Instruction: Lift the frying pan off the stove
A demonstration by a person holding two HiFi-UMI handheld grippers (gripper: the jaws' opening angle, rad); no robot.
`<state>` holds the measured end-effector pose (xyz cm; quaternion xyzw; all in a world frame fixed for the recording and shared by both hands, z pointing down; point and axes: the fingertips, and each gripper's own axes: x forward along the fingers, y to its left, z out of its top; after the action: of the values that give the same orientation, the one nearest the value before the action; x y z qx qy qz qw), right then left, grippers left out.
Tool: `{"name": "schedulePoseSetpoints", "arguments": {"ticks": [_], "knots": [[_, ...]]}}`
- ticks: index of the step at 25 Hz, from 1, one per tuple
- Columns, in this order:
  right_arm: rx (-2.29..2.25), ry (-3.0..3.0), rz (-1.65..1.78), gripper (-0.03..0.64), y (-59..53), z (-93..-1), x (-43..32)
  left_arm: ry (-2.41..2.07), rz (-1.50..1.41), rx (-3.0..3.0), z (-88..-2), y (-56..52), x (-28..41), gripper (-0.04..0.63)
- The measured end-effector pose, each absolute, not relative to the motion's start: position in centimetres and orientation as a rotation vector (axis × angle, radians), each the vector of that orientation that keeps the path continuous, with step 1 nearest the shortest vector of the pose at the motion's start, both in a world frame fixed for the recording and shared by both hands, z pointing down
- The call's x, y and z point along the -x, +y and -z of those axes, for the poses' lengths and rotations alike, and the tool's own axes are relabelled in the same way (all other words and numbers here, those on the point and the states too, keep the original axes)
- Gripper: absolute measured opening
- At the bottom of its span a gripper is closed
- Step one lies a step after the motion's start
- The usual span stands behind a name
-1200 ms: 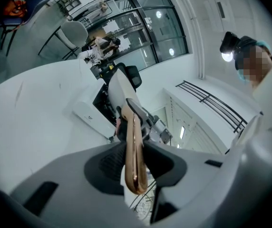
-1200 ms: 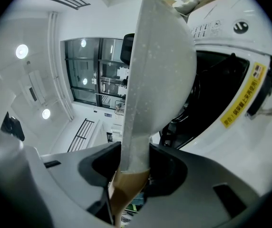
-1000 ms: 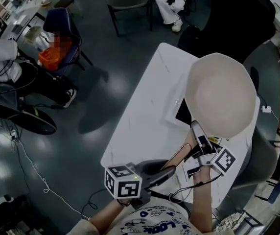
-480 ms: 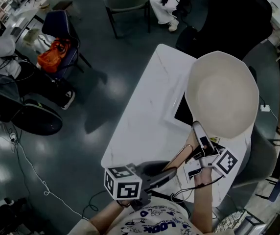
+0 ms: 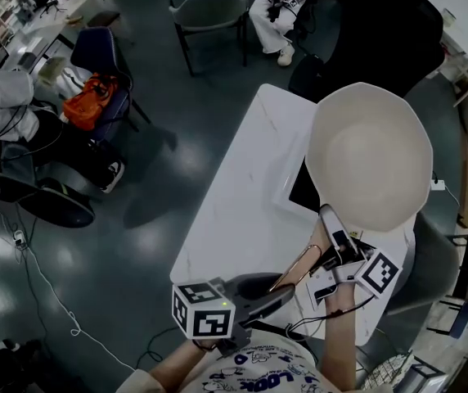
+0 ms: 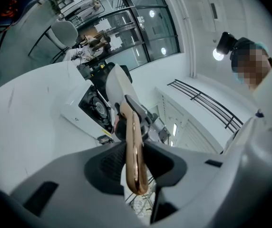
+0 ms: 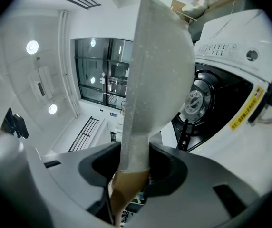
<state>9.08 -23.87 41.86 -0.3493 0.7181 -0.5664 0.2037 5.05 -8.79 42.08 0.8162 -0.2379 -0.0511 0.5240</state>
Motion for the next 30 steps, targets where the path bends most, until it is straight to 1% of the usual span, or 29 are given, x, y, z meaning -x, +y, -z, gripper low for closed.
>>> {"name": "schedulePoseSetpoints", "arguments": {"ticks": [30], "knots": [[0.921,2.041,1.633,0.170,-21.7,-40.3,-5.9,-0.614,0.177,-1.971,-40.1,-6.5,-2.6,0.124]]}}
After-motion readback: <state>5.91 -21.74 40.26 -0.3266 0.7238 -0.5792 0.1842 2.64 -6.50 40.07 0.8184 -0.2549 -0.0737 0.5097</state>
